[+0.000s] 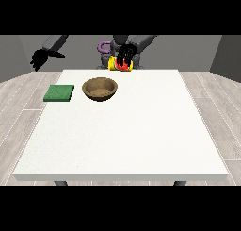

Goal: Pick the cup and pour the ball into the bowl, then pick the bowl and place it on the pad

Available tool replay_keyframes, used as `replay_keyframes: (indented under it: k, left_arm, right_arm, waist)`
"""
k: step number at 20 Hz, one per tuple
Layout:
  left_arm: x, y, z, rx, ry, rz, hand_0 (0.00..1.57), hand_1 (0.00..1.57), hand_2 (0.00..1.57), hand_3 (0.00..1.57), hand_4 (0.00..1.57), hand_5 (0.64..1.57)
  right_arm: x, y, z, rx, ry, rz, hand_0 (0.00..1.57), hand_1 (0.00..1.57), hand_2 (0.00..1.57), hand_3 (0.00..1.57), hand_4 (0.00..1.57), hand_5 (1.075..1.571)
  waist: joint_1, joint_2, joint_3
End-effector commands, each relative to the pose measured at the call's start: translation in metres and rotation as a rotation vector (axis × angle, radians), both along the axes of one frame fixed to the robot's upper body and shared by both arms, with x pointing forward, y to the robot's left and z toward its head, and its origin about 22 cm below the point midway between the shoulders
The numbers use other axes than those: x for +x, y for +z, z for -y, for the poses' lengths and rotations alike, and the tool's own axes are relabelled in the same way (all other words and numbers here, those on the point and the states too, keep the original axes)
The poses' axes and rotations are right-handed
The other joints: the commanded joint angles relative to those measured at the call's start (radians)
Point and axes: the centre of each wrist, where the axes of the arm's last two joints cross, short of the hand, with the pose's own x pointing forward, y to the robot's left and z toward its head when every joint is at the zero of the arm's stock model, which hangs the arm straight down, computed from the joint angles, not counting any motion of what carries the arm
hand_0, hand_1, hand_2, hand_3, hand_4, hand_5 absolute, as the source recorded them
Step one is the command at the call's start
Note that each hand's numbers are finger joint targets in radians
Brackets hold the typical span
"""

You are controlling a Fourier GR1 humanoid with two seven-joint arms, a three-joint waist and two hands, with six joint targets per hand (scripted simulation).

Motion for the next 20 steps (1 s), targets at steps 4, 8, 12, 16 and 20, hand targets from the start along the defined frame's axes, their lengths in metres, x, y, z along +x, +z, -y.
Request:
replay_keyframes:
  k: [4,8,12,16,20]
  left_arm:
    - [-0.014,0.002,0.022,0.167,-0.013,0.079,0.37,0.37,1.57,1.57,0.9,1.57]
    - [-0.032,-0.003,0.034,0.284,-0.097,0.113,0.29,0.29,1.57,1.57,0.9,1.562]
    - [-0.026,-0.002,0.037,0.43,-0.107,0.1,0.05,0.05,1.57,1.57,1.09,1.495]
    - [-0.037,-0.006,0.044,0.546,-0.134,0.102,0.0,0.0,1.57,1.57,1.25,1.395]
    - [-0.012,0.054,0.062,0.704,-0.155,0.221,0.77,0.77,1.57,1.57,1.2,1.416]
  right_arm:
    - [0.044,0.014,-0.043,-0.019,0.043,0.0,0.0,0.0,0.0,0.27,0.0,1.527]
    - [0.043,0.021,-0.025,0.005,0.017,0.016,0.0,0.0,0.0,0.26,0.0,1.527]
    - [0.049,0.015,-0.046,0.014,0.065,0.041,0.0,0.0,0.0,0.28,0.0,1.523]
    - [0.058,0.023,-0.05,0.027,0.064,0.024,0.0,0.0,0.0,0.16,0.0,1.516]
    - [0.036,0.008,-0.026,0.018,0.027,0.029,0.0,0.0,0.0,0.24,0.0,1.521]
  waist:
    - [-0.03,0.017,-0.0004]
    - [0.006,0.043,0.0002]
    - [-0.054,0.059,0.0003]
    - [-0.06,0.028,-0.0001]
    - [-0.017,0.059,0.0012]
